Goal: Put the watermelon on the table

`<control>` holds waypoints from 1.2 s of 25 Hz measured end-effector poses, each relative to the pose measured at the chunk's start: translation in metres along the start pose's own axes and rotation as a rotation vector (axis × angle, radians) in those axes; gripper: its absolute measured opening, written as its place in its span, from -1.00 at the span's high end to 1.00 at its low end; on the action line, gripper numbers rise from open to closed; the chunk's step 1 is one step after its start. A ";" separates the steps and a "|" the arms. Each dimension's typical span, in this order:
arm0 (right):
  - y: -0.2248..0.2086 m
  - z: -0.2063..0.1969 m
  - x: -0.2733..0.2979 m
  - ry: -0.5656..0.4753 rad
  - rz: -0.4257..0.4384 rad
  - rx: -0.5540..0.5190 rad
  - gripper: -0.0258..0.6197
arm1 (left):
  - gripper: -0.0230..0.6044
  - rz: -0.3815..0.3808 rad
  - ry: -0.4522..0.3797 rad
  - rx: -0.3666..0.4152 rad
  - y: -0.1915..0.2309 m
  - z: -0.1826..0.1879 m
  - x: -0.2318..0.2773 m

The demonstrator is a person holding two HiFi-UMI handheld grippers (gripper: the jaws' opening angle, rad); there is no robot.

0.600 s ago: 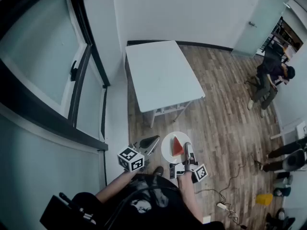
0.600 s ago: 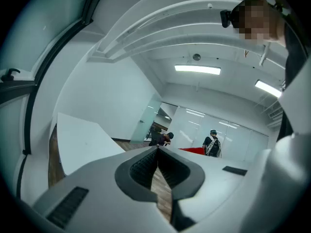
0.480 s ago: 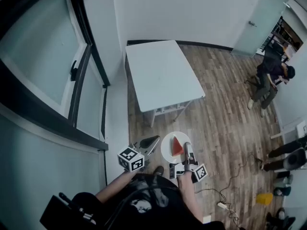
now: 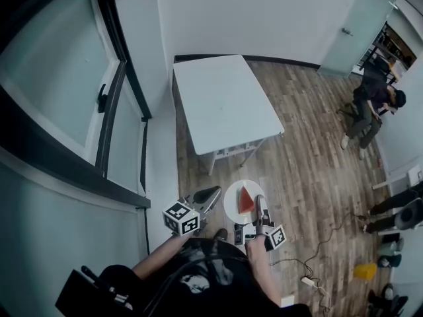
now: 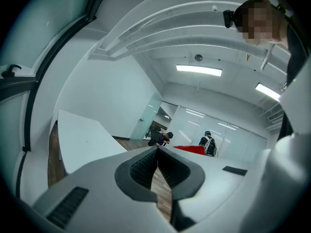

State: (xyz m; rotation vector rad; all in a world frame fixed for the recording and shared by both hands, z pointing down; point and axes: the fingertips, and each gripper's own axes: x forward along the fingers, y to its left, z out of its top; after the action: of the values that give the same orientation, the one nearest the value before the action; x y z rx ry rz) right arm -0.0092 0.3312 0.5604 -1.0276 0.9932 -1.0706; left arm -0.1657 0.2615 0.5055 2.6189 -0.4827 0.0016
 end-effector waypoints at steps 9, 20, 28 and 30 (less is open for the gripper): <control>-0.011 -0.020 0.001 -0.043 0.016 0.001 0.76 | 0.91 -0.047 0.006 -0.039 0.022 -0.001 -0.013; -0.022 -0.015 0.028 -0.026 -0.017 -0.023 0.76 | 0.91 -0.030 0.034 -0.101 0.049 -0.012 0.003; -0.015 0.018 0.099 0.086 -0.076 -0.162 0.76 | 0.91 -0.029 0.044 -0.085 0.073 0.009 0.089; -0.008 0.038 0.120 0.090 -0.059 -0.174 0.76 | 0.91 -0.026 0.040 -0.067 0.076 0.018 0.115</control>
State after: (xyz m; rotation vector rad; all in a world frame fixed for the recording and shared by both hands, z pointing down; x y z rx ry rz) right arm 0.0481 0.2192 0.5613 -1.1644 1.1499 -1.1013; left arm -0.0847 0.1516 0.5339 2.5545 -0.4277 0.0296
